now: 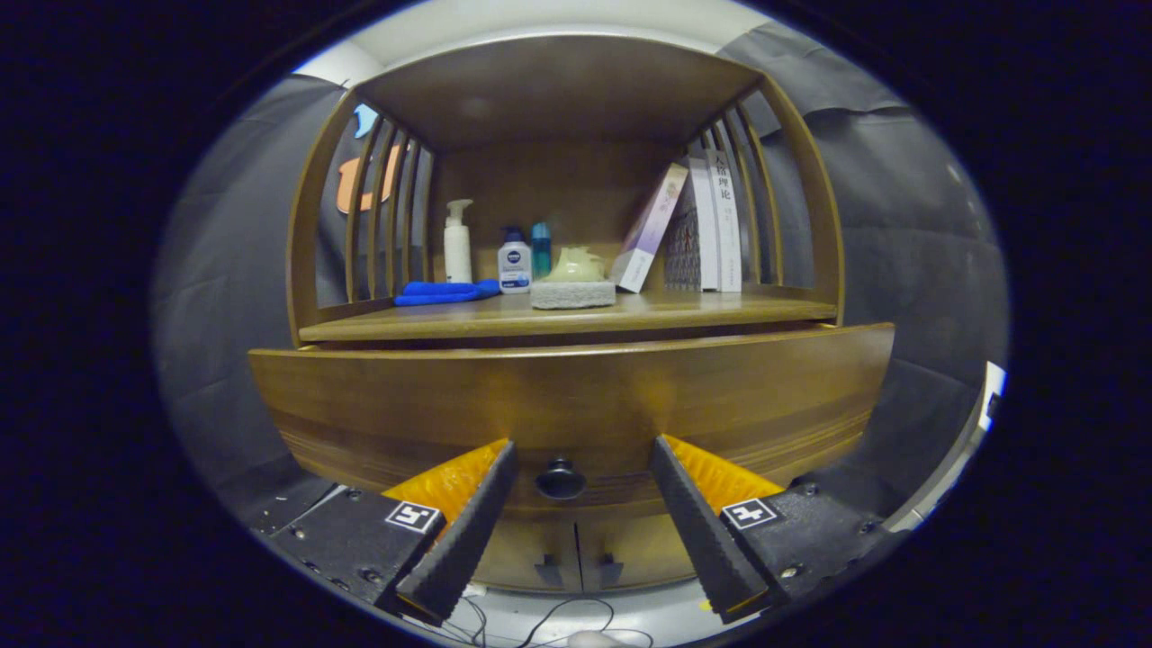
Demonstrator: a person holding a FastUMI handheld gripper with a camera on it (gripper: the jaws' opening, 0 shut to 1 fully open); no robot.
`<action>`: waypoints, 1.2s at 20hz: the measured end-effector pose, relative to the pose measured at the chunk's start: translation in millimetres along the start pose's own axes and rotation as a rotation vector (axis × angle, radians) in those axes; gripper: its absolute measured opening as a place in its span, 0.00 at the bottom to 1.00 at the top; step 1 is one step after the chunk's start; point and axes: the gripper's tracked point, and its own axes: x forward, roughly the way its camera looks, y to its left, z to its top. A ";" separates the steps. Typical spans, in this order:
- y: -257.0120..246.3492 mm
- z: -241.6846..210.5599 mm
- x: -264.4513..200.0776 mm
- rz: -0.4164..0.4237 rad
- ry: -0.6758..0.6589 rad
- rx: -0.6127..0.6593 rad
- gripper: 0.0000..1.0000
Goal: Pull open the drawer, take out the items inside it, and place them on the countertop above the cabinet.
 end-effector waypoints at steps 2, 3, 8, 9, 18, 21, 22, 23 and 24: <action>-0.9 3.3 13.9 0.002 0.003 -0.008 0.99; -1.3 5.6 20.7 0.003 0.002 -0.009 0.99; -1.6 10.0 45.7 0.006 0.015 -0.017 0.99; -1.3 10.5 46.6 0.007 0.010 -0.009 0.99; -14.3 35.6 20.8 -0.019 -0.030 -0.010 1.00; -15.6 63.5 -12.6 -0.005 -0.063 -0.016 1.00; -15.8 74.1 -22.6 0.002 -0.072 -0.010 1.00; -17.1 84.1 -34.8 0.008 -0.077 -0.006 1.00; -17.5 94.0 -48.0 0.018 -0.079 -0.007 1.00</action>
